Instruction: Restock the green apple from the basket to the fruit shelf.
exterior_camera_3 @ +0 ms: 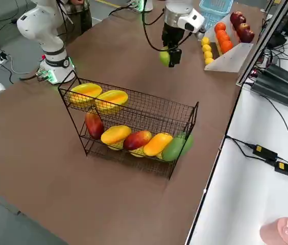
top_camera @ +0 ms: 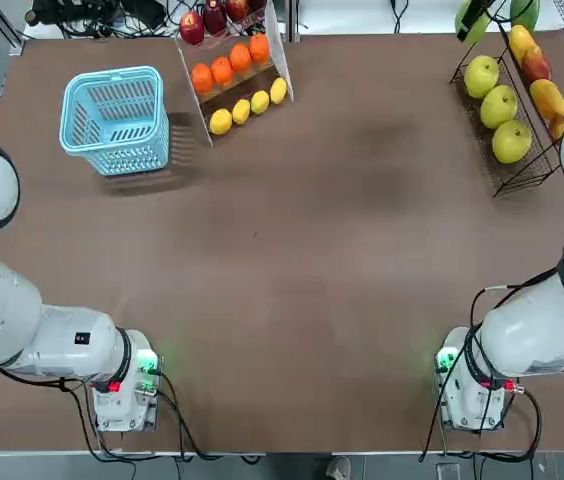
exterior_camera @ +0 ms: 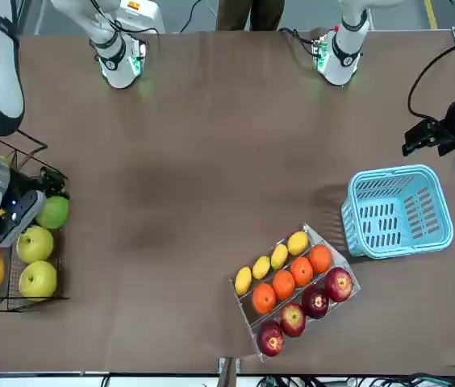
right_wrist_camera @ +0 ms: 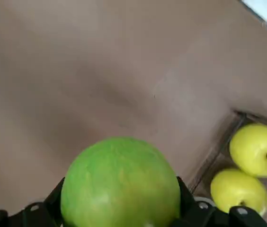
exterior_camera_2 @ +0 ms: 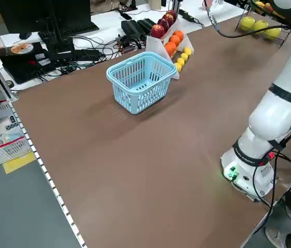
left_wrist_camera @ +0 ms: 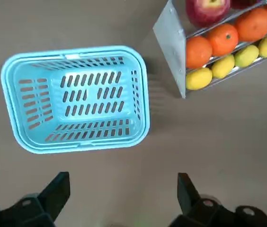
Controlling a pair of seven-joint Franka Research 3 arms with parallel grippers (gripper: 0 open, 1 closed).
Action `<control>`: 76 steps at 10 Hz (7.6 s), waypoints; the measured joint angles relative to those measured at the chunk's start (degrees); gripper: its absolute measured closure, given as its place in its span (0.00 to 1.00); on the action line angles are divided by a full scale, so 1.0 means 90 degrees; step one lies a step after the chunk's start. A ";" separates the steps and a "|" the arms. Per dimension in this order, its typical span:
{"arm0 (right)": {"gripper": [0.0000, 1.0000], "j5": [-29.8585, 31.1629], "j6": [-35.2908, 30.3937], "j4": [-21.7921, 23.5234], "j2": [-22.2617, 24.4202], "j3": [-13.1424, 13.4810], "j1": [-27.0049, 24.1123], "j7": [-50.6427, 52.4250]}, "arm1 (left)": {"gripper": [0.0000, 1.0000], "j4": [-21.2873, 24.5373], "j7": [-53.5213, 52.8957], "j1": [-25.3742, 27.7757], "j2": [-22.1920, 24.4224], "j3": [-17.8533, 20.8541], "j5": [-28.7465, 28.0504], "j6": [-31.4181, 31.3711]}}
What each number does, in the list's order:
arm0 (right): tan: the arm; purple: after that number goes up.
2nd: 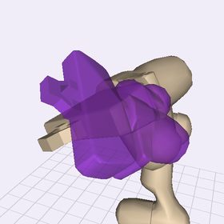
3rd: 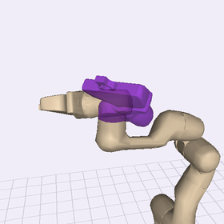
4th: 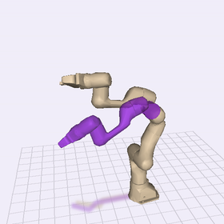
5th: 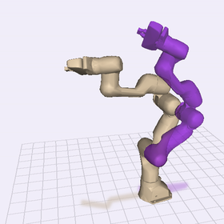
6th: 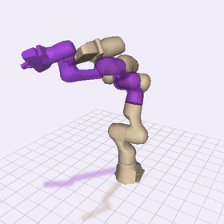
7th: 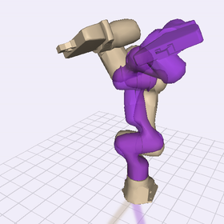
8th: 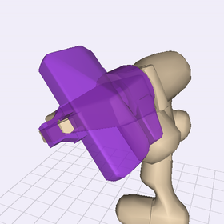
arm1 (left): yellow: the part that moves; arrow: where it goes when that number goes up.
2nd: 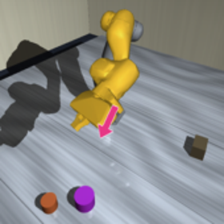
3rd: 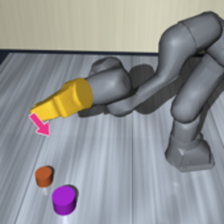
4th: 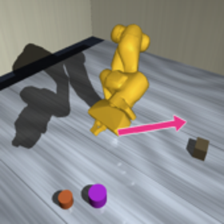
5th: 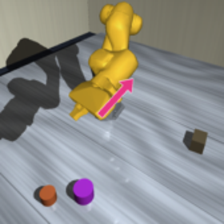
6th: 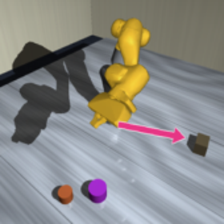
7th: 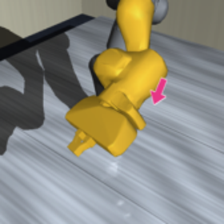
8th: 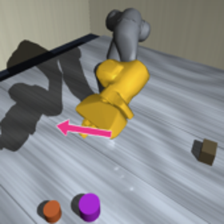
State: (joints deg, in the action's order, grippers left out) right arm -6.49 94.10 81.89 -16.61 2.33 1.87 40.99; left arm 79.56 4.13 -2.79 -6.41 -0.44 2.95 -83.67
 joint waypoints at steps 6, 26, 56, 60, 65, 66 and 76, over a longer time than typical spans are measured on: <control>0.11 0.0915 -0.1369 -0.1098 0.0026 0.0036 -0.0273 -0.0380 | 0.00 0.0090 0.0021 0.0104 -0.0196 0.0005 -0.0305 -0.0908; 0.11 0.1614 0.0320 -0.2537 -0.1184 0.0051 -0.1969 0.3381 | 0.00 0.0076 -0.0024 0.0360 -0.0088 0.0107 -0.0294 -0.0825; 0.00 0.0876 -0.0515 -0.2974 -0.1181 -0.0121 -0.1300 0.0435 | 0.00 0.0049 -0.0024 0.0328 -0.0088 0.0063 -0.0294 -0.0825; 0.00 0.0432 -0.0434 -0.2448 -0.1077 -0.0114 -0.0971 -0.1861 | 0.00 0.0048 -0.0024 0.0352 -0.0088 0.0099 -0.0294 -0.0825; 0.00 0.0246 -0.0596 -0.0952 0.0191 -0.0120 -0.0332 -0.5006 | 0.00 0.0046 -0.0024 0.0349 -0.0088 0.0095 -0.0294 -0.0825; 0.00 0.0256 -0.0731 -0.0620 0.0524 -0.0116 -0.0261 -0.5057 | 0.00 0.0046 -0.0024 0.0346 -0.0088 0.0091 -0.0294 -0.0825; 0.00 0.0833 -0.1265 0.0527 0.1766 -0.0087 -0.0187 -0.4835 | 0.00 0.0047 -0.0025 0.0342 -0.0088 0.0078 -0.0294 -0.0747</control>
State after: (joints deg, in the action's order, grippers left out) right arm 1.00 82.72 86.63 -0.71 1.55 0.18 -2.52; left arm 79.98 3.91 0.29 -7.20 0.26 0.31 -90.40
